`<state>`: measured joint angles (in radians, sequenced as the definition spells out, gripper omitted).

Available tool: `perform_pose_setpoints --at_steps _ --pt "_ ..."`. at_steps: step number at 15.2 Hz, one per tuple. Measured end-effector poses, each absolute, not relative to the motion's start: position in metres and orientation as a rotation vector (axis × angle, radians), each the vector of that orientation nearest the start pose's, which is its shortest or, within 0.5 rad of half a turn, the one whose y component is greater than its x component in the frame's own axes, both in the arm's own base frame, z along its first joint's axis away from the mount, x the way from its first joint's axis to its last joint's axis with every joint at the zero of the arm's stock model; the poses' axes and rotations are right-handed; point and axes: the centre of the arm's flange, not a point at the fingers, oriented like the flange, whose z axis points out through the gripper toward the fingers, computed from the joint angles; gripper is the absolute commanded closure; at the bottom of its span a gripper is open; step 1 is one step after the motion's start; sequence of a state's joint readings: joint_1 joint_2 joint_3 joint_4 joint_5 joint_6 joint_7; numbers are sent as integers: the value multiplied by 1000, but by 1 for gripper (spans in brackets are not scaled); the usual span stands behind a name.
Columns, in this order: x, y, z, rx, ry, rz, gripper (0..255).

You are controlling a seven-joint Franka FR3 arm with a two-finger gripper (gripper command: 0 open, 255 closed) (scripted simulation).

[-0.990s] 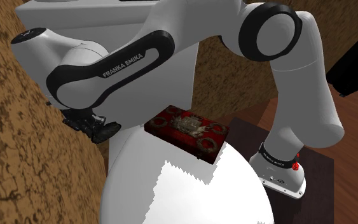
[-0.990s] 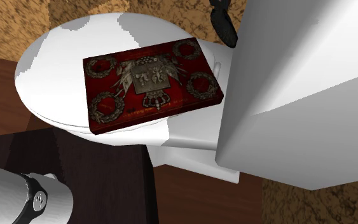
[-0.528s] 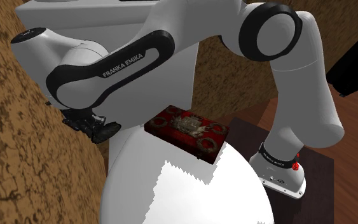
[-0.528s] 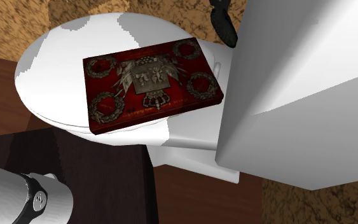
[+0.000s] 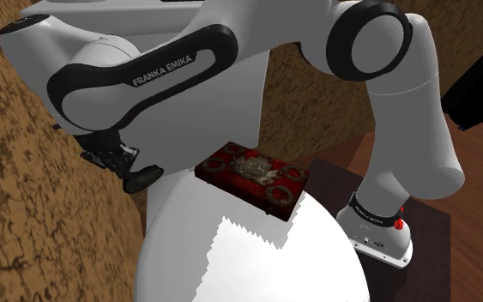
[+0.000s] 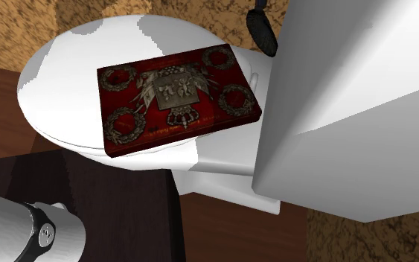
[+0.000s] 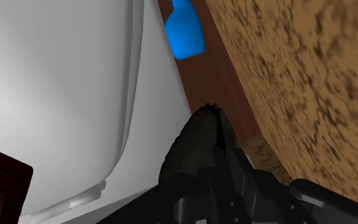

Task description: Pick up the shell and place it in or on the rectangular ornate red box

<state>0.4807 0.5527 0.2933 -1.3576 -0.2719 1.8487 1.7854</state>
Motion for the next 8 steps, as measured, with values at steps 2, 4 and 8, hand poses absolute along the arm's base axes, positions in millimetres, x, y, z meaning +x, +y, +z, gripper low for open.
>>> perform_pose_setpoints --at_steps 2,4,8 --pt "548 448 423 -2830 1491 -151 255" --pt "548 448 424 -2830 1491 -151 0" --pt "532 390 399 -2356 1774 51 0"
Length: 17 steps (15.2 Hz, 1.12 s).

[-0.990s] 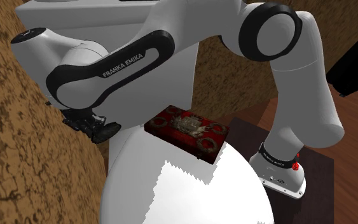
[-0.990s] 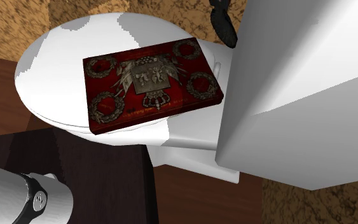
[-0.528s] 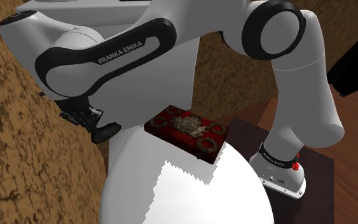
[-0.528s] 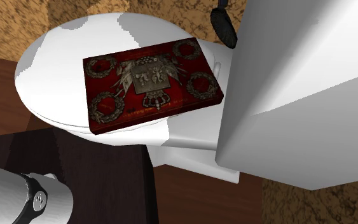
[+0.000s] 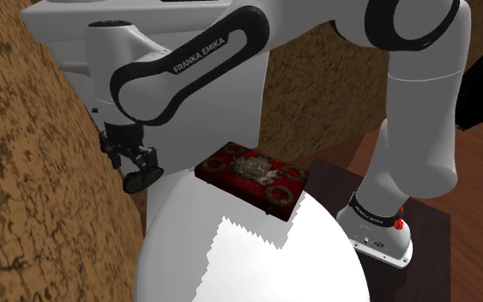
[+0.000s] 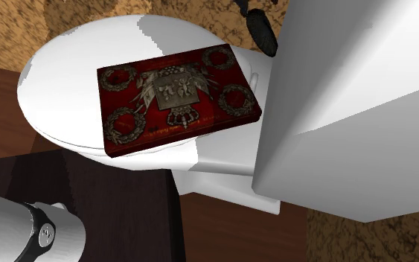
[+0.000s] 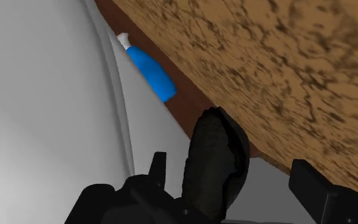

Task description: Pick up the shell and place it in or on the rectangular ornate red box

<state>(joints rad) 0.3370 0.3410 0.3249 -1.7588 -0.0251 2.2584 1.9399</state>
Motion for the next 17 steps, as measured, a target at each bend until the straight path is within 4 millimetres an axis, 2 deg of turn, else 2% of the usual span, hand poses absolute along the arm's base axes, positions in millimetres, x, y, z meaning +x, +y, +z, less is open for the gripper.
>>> perform_pose_setpoints --at_steps 2,4,9,15,16,17 --pt "519 381 392 -2144 1814 96 0" --pt "516 381 391 -2079 1813 98 0" --pt "515 380 365 -2094 1855 117 0" --pt "516 379 355 -2104 1877 126 0" --pt "517 380 356 -2105 1881 128 255" --pt "521 377 356 -2099 1884 124 255"
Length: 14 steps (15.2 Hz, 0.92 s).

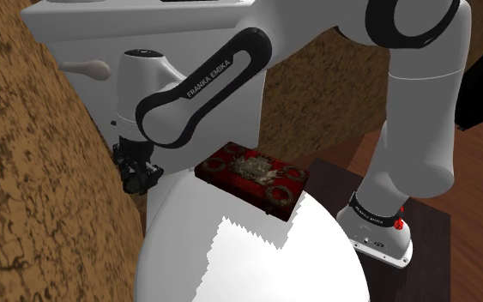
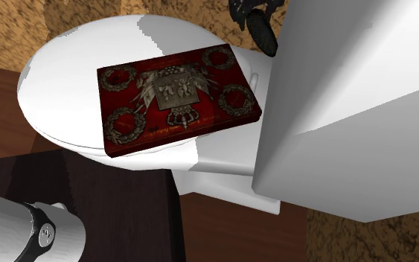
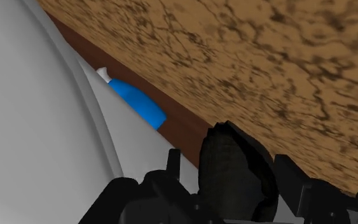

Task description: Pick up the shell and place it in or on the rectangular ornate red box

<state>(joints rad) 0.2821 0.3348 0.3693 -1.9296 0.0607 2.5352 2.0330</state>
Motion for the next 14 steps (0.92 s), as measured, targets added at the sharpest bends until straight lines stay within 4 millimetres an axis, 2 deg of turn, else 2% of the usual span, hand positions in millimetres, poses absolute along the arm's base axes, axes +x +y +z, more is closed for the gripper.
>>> perform_pose_setpoints --at_steps 7,9,11,14 --pt "530 386 354 -2231 1941 197 255" --pt "525 381 352 -2176 1915 169 255" --pt "521 379 358 -2112 1884 129 255" --pt "521 380 363 -2105 1905 134 255"
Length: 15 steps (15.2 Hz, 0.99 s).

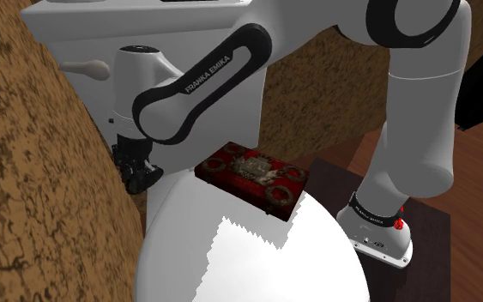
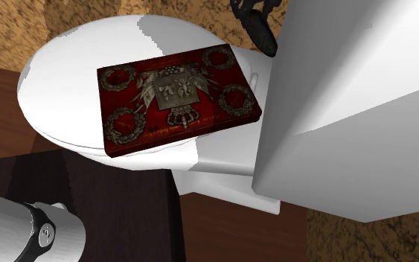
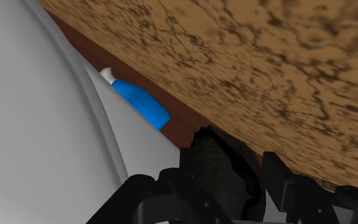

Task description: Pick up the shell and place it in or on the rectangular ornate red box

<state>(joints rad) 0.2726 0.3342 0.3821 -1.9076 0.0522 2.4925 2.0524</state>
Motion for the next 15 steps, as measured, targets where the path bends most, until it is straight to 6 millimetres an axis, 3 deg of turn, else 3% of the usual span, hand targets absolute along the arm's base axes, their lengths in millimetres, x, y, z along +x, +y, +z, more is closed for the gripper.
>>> perform_pose_setpoints --at_steps 15 --pt "518 363 429 -2141 1959 159 255"
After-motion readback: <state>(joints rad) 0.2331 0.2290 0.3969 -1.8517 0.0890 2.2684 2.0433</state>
